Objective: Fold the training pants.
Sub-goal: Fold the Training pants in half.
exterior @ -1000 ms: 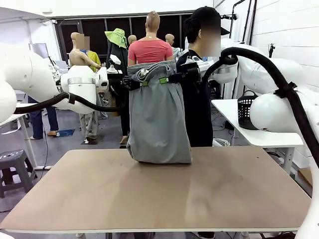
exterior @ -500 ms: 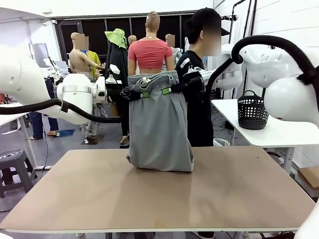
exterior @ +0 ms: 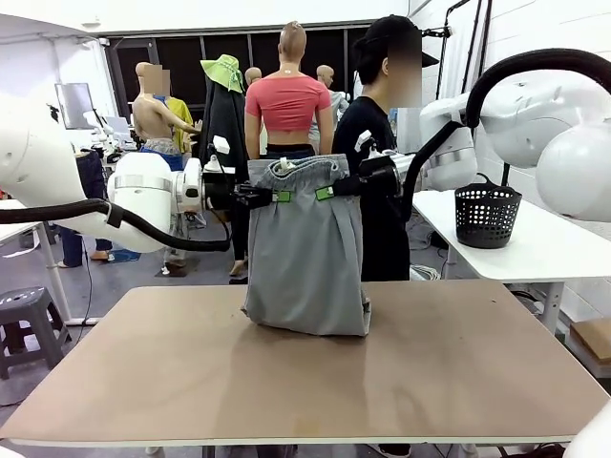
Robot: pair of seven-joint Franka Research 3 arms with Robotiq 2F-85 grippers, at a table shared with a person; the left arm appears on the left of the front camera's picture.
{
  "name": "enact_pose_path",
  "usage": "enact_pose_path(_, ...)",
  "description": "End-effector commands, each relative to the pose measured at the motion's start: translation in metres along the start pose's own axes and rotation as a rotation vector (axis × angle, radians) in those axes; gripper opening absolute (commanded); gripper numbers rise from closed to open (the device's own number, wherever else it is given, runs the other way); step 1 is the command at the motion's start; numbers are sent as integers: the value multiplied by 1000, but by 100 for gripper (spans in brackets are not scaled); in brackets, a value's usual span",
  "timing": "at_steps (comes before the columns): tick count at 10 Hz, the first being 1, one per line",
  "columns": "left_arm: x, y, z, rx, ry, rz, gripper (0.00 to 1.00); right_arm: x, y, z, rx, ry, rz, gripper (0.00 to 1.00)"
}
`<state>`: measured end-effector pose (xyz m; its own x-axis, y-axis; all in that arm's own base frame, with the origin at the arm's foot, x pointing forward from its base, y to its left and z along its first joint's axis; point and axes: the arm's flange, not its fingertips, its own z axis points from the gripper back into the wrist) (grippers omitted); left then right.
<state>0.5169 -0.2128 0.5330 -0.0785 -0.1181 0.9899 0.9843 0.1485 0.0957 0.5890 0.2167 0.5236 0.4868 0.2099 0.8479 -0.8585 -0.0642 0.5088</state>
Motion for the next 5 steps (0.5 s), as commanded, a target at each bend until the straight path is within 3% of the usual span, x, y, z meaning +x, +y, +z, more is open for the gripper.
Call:
enact_pose_path(1,16,-6,24,-35,17,-7,0,11,2,4,-14,2,65,0)
enact_pose_path(2,0,0,0,0,0,0,0,0,0,0,0,0,0,0)
enact_pose_path(5,0,0,0,0,0,0,0,-1,1,-6,9,6,9,0)
